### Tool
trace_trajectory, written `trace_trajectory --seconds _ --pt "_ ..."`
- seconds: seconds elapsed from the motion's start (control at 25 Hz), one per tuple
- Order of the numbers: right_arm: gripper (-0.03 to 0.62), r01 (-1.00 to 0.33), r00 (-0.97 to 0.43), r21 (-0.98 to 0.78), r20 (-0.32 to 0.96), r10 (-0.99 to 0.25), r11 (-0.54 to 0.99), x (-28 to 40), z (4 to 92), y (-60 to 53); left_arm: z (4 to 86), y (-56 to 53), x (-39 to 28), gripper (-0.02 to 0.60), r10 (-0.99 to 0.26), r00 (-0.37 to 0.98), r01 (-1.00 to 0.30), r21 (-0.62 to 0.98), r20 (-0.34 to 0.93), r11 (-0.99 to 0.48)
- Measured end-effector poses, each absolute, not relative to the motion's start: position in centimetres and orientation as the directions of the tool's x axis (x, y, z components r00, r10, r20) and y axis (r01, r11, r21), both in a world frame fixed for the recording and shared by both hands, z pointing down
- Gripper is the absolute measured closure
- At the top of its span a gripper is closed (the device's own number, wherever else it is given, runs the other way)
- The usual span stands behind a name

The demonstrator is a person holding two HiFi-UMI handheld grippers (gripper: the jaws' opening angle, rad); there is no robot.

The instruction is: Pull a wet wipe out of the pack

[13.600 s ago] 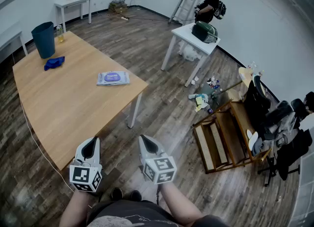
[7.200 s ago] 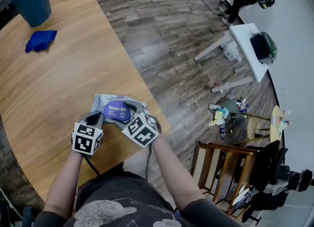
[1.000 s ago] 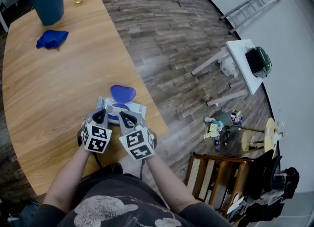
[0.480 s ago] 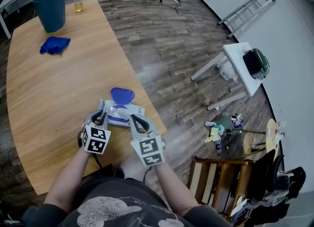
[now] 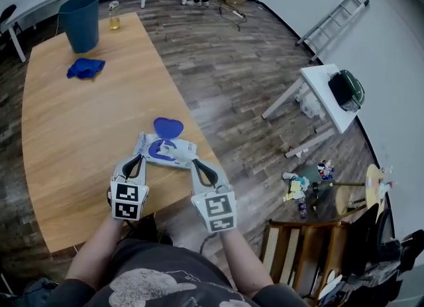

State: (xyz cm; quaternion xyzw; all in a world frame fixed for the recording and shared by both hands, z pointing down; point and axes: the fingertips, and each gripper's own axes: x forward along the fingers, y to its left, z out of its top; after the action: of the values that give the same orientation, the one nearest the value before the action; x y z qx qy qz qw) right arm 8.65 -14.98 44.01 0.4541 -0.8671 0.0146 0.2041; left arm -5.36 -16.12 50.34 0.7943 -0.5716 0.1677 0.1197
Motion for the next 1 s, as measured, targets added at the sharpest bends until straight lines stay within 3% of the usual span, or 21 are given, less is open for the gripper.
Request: trace_trajectory --seconds 0.44,1.0 --pt "0.595 -0.794 -0.547 0.098 0.313 -0.776 0.599 11.3 43.0 -8.4 45.7 -6.8 -3.8 0.563 -0.900 0.288 -0.958 0.113 0.329 -0.265" --pt "0.595 -0.824 -0.537 0.042 0.264 -0.801 0.566 11.2 41.8 -3.1 43.5 -2.4 -3.1 0.563 -0.885 0.357 -0.934 0.116 0.300 -0.338"
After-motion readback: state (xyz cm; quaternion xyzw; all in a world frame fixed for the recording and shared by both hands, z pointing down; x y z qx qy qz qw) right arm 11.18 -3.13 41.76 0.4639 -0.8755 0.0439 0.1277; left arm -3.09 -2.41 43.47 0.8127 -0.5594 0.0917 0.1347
